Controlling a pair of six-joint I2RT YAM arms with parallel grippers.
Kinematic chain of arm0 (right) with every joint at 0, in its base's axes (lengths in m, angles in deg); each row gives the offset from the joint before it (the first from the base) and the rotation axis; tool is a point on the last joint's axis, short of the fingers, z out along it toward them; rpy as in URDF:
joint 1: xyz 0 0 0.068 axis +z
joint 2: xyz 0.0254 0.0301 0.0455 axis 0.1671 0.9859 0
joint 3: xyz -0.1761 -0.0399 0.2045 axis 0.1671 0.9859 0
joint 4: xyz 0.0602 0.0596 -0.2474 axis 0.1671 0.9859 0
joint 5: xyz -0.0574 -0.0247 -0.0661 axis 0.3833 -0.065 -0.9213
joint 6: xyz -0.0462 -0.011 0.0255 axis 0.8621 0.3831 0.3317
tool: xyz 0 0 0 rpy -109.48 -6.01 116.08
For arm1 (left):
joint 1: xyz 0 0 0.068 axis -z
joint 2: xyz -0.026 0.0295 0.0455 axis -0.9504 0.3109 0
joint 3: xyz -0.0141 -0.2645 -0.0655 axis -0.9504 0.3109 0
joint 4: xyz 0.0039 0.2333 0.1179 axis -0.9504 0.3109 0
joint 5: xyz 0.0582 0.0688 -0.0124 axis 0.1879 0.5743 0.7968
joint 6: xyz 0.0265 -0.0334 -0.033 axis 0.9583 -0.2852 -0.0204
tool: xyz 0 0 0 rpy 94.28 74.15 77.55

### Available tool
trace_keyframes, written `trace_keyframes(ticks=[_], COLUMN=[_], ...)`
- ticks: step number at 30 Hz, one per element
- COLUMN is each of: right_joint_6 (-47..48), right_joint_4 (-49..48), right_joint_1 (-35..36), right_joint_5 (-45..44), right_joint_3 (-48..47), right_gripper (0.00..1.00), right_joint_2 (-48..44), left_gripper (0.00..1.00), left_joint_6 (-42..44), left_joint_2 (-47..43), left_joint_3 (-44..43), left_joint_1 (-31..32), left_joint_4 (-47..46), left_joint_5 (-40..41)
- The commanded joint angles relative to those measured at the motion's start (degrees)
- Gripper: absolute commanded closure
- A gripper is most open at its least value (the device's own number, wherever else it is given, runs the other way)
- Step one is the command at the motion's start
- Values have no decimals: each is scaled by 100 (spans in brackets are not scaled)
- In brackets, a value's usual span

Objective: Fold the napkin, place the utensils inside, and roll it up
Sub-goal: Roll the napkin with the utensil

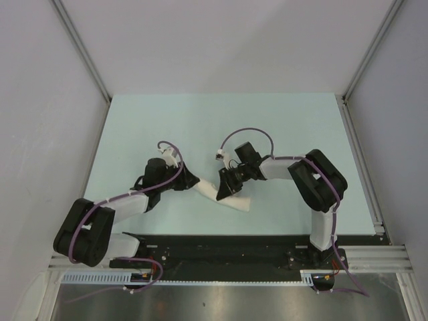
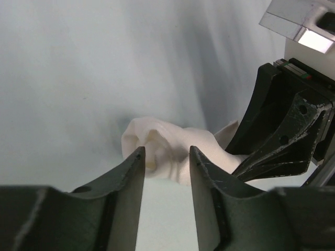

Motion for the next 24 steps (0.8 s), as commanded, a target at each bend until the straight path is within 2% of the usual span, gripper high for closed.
trace_keyframes(ticks=[1,4,6,7,8,11,16,19,21,24], right_joint_6=[-110,-110,-101,-110,-93,-66,-57,21,241,575], right_joint_4=[238,344,405,440,562,809,898,775,731,643], right_joint_1=[-25,-60,-104,-122,-148,-210,-149,149,561,967], right_joint_5=[161,108,47,12,-110,-487,-1279,-2165,-3158,-4039], right_joint_3=[-32,-94,-120,-129,-164,-226,-191,-51,11,73], right_gripper=[68,67,61,59,51,42,36,34,33,32], right_joint_2=[260,260,199,77,-3,-398,-1189,-1734,-2024,-2131], left_gripper=[64,78,87,89,92,98,100,100,100,100], left_joint_6=[-109,-214,-241,-259,-259,-259,-224,-224,-224,-224], left_joint_2=[233,461,524,550,568,620,822,946,1007,1060], left_joint_3=[-6,20,-6,-24,-41,-182,-507,-656,-727,-788], left_joint_1=[99,135,135,135,135,135,135,135,135,135], left_joint_4=[-511,-748,-784,-775,-723,-539,-213,7,77,165], left_joint_5=[-325,-440,-432,-379,-344,-282,-264,-229,-220,-203])
